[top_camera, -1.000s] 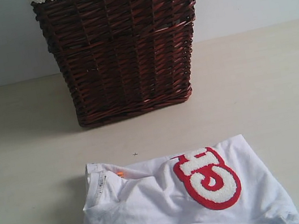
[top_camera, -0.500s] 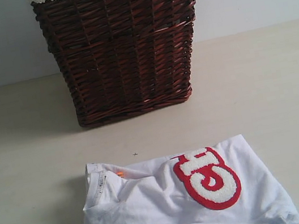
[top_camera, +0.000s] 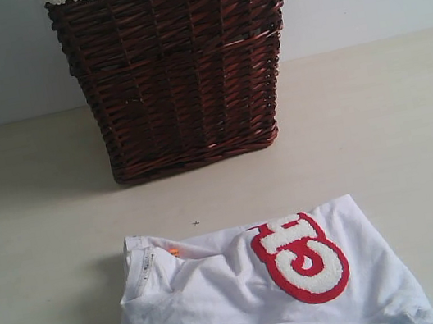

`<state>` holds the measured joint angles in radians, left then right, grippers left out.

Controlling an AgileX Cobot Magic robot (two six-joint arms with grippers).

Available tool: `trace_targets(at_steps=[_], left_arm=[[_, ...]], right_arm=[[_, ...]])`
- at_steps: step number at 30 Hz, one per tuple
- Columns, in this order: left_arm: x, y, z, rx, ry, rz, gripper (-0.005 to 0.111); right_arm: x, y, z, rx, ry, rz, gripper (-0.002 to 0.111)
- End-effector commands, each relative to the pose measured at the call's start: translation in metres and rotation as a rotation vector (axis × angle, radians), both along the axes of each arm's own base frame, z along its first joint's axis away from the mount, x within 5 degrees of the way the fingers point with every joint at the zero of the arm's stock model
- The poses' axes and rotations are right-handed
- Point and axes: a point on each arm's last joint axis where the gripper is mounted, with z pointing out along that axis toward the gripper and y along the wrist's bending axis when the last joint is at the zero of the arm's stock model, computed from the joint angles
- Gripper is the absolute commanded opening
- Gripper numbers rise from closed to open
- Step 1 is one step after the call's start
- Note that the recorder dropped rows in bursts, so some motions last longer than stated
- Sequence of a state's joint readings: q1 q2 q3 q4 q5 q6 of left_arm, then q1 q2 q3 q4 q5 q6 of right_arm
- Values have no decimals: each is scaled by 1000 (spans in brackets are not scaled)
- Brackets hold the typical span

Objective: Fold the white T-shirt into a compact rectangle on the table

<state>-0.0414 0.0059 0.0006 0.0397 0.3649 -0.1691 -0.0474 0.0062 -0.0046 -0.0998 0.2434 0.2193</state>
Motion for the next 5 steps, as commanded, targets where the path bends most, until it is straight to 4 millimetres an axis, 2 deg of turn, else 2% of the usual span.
trace_targets(at_steps=[1, 5], left_arm=[[0, 0, 1, -4, -8, -1, 1], [0, 0, 1, -4, -8, -1, 1]], right_arm=[[0, 0, 0, -13, -12, 3, 15], [0, 0, 0, -13, -12, 3, 15]])
